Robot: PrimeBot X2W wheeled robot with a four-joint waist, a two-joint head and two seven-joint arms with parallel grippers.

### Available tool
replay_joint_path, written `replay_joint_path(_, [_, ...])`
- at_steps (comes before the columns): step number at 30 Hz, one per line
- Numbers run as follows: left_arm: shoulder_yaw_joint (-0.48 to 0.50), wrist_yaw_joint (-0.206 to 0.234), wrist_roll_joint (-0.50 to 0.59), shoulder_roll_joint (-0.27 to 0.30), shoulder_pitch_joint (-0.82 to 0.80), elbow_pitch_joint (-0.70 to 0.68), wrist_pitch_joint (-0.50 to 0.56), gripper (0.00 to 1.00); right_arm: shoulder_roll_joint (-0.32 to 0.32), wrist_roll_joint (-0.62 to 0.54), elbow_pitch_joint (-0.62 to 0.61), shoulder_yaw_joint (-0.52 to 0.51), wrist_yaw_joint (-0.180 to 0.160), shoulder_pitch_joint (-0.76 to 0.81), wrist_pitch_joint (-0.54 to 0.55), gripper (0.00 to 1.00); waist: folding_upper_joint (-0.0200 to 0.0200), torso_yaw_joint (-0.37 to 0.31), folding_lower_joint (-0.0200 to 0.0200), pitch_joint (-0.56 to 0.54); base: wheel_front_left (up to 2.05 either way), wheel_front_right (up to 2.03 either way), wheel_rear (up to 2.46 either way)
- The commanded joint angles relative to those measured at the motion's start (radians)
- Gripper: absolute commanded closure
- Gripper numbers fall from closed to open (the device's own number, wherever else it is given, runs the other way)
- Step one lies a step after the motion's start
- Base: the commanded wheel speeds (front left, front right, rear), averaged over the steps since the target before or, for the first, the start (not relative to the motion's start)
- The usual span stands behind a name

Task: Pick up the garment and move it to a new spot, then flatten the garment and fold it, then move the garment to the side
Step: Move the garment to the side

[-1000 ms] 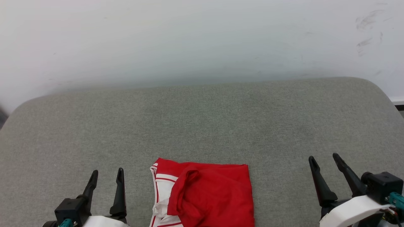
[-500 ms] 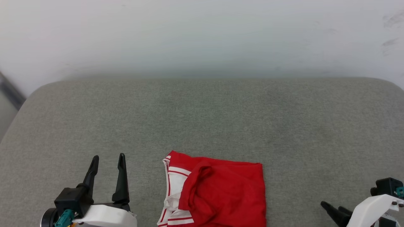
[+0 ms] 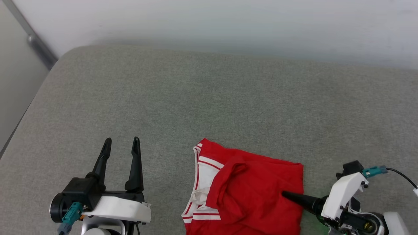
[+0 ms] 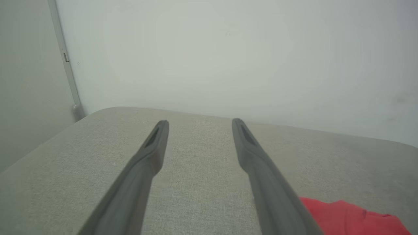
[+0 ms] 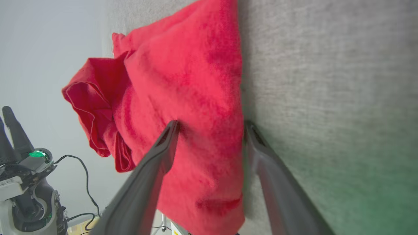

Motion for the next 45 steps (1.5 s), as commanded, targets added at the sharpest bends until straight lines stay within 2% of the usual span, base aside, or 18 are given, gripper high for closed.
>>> replay_joint_path(1, [0.002, -0.002, 0.006, -0.004, -0.018, 0.001, -0.007, 0.0, 0.008, 0.008, 0.025, 0.012, -0.001, -0.018, -0.008, 0.0, 0.0, 0.024, 0.0, 0.026, 0.0, 0.0, 0.0])
replay_joint_path(3, [0.003, -0.007, 0.008, -0.008, -0.025, 0.006, -0.007, 0.0, 0.012, 0.03, 0.062, 0.028, -0.001, -0.032, -0.01, 0.0, 0.0, 0.031, 0.0, 0.032, 0.0, 0.0, 0.0])
replay_joint_path(4, [0.004, -0.009, 0.01, -0.012, -0.026, 0.009, -0.007, 0.0, 0.014, 0.034, 0.08, 0.037, -0.001, -0.039, -0.012, 0.34, 0.0, 0.033, 0.0, 0.033, 0.0, 0.0, 0.0])
replay_joint_path(5, [0.004, -0.01, 0.012, -0.016, -0.027, 0.011, -0.007, 0.0, 0.015, 0.041, 0.09, 0.047, -0.001, -0.043, -0.014, 0.78, 0.0, 0.035, 0.0, 0.034, 0.0, 0.0, 0.0])
replay_joint_path(6, [0.005, -0.01, 0.015, -0.019, -0.028, 0.013, -0.007, 0.0, 0.017, 0.053, 0.098, 0.053, -0.001, -0.047, -0.017, 1.0, 0.0, 0.037, 0.0, 0.032, 0.0, 0.0, 0.0])
replay_joint_path(10, [0.012, -0.011, 0.017, -0.027, -0.008, 0.023, -0.007, 0.0, 0.008, 0.082, 0.077, 0.084, -0.001, -0.063, -0.038, 1.0, 0.0, 0.027, 0.0, 0.016, 0.0, 0.0, 0.0])
replay_joint_path(16, [0.021, -0.017, 0.016, -0.021, 0.01, 0.035, -0.007, 0.0, -0.059, 0.053, -0.017, 0.18, -0.001, -0.079, -0.069, 1.0, 0.0, -0.017, 0.0, -0.025, 0.0, 0.0, 0.0])
replay_joint_path(21, [0.038, -0.01, 0.012, -0.015, 0.035, 0.032, -0.007, 0.0, -0.156, -0.077, -0.078, 0.293, -0.001, -0.105, -0.066, 1.0, 0.0, -0.114, 0.0, -0.05, 0.0, 0.0, 0.0])
replay_joint_path(25, [0.035, -0.016, 0.015, -0.021, 0.04, 0.025, -0.007, 0.0, -0.235, -0.189, -0.083, 0.337, -0.001, -0.127, -0.044, 1.0, 0.0, -0.2, 0.0, -0.052, 0.0, 0.0, 0.0])
replay_joint_path(31, [0.019, -0.034, 0.029, -0.023, -0.006, 0.013, -0.006, 0.0, -0.312, -0.306, -0.053, 0.33, -0.001, -0.189, -0.057, 1.0, 0.0, -0.328, 0.0, 0.016, 0.0, 0.0, 0.0])
replay_joint_path(36, [0.004, -0.051, 0.05, -0.01, -0.077, 0.004, 0.002, 0.0, -0.364, -0.395, -0.019, 0.303, -0.001, -0.269, -0.129, 1.0, 0.0, -0.405, 0.0, 0.115, 0.0, 0.0, 0.0])
replay_joint_path(41, [-0.021, -0.075, 0.08, 0.007, -0.172, -0.012, 0.021, 0.0, -0.416, -0.478, 0.031, 0.238, -0.001, -0.36, -0.216, 1.0, 0.0, -0.45, 0.0, 0.224, 0.0, 0.0, 0.0])
replay_joint_path(45, [-0.037, -0.09, 0.108, 0.019, -0.253, -0.04, 0.048, 0.0, -0.448, -0.536, 0.081, 0.149, -0.001, -0.441, -0.274, 1.0, 0.0, -0.463, 0.0, 0.316, 0.0, 0.0, 0.0])
